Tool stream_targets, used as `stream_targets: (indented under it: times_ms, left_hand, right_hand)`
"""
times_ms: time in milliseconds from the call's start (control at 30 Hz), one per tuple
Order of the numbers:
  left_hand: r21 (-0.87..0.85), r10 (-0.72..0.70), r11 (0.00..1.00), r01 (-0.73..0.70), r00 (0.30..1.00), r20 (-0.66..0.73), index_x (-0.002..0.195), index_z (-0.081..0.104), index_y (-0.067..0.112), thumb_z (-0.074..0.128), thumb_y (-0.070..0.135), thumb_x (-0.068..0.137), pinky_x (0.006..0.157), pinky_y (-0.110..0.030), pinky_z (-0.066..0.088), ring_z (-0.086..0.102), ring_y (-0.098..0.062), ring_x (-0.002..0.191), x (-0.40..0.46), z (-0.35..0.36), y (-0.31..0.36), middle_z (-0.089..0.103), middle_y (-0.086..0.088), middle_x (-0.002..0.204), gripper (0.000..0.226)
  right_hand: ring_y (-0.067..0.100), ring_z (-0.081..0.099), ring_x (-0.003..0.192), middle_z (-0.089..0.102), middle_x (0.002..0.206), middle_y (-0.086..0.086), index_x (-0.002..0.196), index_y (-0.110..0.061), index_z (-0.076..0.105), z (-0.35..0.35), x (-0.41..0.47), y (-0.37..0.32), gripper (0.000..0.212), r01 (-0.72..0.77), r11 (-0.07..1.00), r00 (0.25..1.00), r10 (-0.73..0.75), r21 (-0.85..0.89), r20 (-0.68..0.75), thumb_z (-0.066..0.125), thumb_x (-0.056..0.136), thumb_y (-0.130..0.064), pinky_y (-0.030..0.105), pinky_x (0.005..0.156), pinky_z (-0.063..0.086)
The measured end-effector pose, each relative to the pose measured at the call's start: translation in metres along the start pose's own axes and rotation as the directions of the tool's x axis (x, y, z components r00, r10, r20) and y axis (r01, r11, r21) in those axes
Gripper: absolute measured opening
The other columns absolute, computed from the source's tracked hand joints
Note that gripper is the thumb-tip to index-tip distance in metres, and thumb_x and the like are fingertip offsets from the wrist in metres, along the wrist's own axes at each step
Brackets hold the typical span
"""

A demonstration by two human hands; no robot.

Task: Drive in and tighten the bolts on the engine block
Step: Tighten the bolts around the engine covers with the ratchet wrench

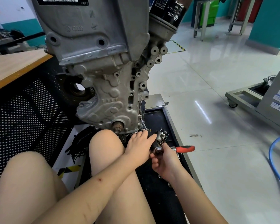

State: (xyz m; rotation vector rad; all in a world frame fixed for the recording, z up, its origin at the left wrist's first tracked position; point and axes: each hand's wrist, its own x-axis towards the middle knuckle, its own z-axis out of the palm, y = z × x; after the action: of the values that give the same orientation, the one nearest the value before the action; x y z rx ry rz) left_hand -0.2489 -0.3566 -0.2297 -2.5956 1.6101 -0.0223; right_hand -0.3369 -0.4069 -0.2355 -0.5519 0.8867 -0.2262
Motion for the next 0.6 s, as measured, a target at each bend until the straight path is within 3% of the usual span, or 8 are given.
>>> stream_targets:
  times_ms: [100, 167, 233, 300, 367, 433, 500, 600]
  left_hand:
    - [0.002, -0.002, 1.000, 0.002, 1.000, 0.008, 0.144, 0.023, 0.023, 0.050, 0.015, 0.086, 0.100, -0.031, 0.024, 0.035, -0.025, 0.122, 0.001, 0.000, 0.000, 0.038, -0.007, 0.128, 0.064]
    - [-0.004, -0.001, 1.000, 0.001, 1.000, 0.003, 0.144, 0.023, 0.024, 0.050, 0.018, 0.087, 0.100, -0.030, 0.025, 0.036, -0.025, 0.121, 0.001, 0.001, -0.001, 0.039, -0.007, 0.127, 0.063]
    - [-0.018, -0.001, 1.000, 0.001, 1.000, -0.012, 0.142, 0.026, 0.025, 0.049, 0.022, 0.087, 0.098, -0.030, 0.026, 0.037, -0.025, 0.119, 0.000, 0.001, 0.000, 0.040, -0.007, 0.124, 0.060]
    - [-0.023, -0.001, 1.000, 0.000, 1.000, -0.023, 0.139, 0.031, 0.026, 0.048, 0.023, 0.088, 0.094, -0.030, 0.026, 0.039, -0.025, 0.116, -0.001, 0.001, 0.000, 0.041, -0.006, 0.121, 0.053]
    - [-0.012, 0.006, 1.000, -0.006, 1.000, -0.008, 0.133, 0.037, 0.022, 0.045, 0.022, 0.088, 0.092, -0.030, 0.025, 0.038, -0.026, 0.115, -0.002, 0.002, -0.001, 0.040, -0.007, 0.120, 0.045]
    - [-0.011, 0.003, 1.000, -0.003, 1.000, 0.002, 0.126, 0.041, 0.018, 0.042, 0.022, 0.089, 0.091, -0.031, 0.025, 0.038, -0.027, 0.114, -0.002, 0.003, -0.001, 0.039, -0.009, 0.118, 0.037]
    - [-0.008, -0.002, 1.000, 0.002, 1.000, 0.003, 0.127, 0.040, 0.018, 0.043, 0.021, 0.088, 0.091, -0.031, 0.025, 0.039, -0.027, 0.114, -0.002, 0.003, -0.002, 0.040, -0.008, 0.119, 0.039]
    - [-0.012, -0.013, 1.000, 0.013, 1.000, -0.004, 0.138, 0.031, 0.022, 0.048, 0.022, 0.088, 0.095, -0.030, 0.027, 0.039, -0.025, 0.118, -0.001, 0.002, -0.001, 0.040, -0.006, 0.123, 0.053]
  right_hand:
    - [0.010, 0.037, 0.031, 0.048, 0.049, 0.005, 0.065, -0.006, 0.050, 0.001, 0.004, 0.002, 0.053, 0.083, 0.981, 0.994, -0.093, -0.178, -0.048, 0.027, 0.101, -0.038, 0.016, 0.032, 0.028]
    - [0.012, 0.040, 0.034, 0.050, 0.049, 0.006, 0.065, -0.007, 0.048, 0.000, 0.006, 0.004, 0.049, 0.196, 0.917, 0.970, -0.233, -0.346, -0.067, 0.029, 0.100, -0.036, 0.018, 0.034, 0.030]
    - [0.015, 0.046, 0.043, 0.056, 0.060, 0.010, 0.073, -0.008, 0.047, -0.002, 0.007, 0.006, 0.041, 0.348, 0.758, 0.902, -0.431, -0.552, -0.023, 0.031, 0.099, -0.035, 0.022, 0.042, 0.036]
    - [0.025, 0.056, 0.066, 0.061, 0.080, 0.013, 0.088, -0.011, 0.046, -0.003, 0.006, 0.008, 0.031, 0.440, 0.534, 0.818, -0.571, -0.722, 0.076, 0.033, 0.098, -0.037, 0.030, 0.061, 0.042]
    - [0.033, 0.061, 0.088, 0.066, 0.094, 0.014, 0.101, -0.013, 0.046, -0.003, 0.005, 0.010, 0.030, 0.436, 0.320, 0.771, -0.614, -0.841, 0.166, 0.033, 0.097, -0.040, 0.034, 0.072, 0.043]
    - [0.034, 0.061, 0.096, 0.067, 0.100, 0.014, 0.111, -0.013, 0.046, -0.002, 0.004, 0.011, 0.033, 0.406, 0.185, 0.755, -0.619, -0.895, 0.214, 0.032, 0.098, -0.041, 0.037, 0.076, 0.044]
    - [0.034, 0.061, 0.097, 0.066, 0.102, 0.015, 0.111, -0.012, 0.046, -0.002, 0.004, 0.011, 0.034, 0.403, 0.188, 0.755, -0.621, -0.896, 0.210, 0.032, 0.098, -0.040, 0.037, 0.078, 0.044]
    - [0.026, 0.058, 0.080, 0.064, 0.094, 0.016, 0.100, -0.009, 0.048, -0.004, 0.006, 0.009, 0.032, 0.431, 0.367, 0.799, -0.580, -0.824, 0.159, 0.033, 0.098, -0.037, 0.037, 0.076, 0.046]
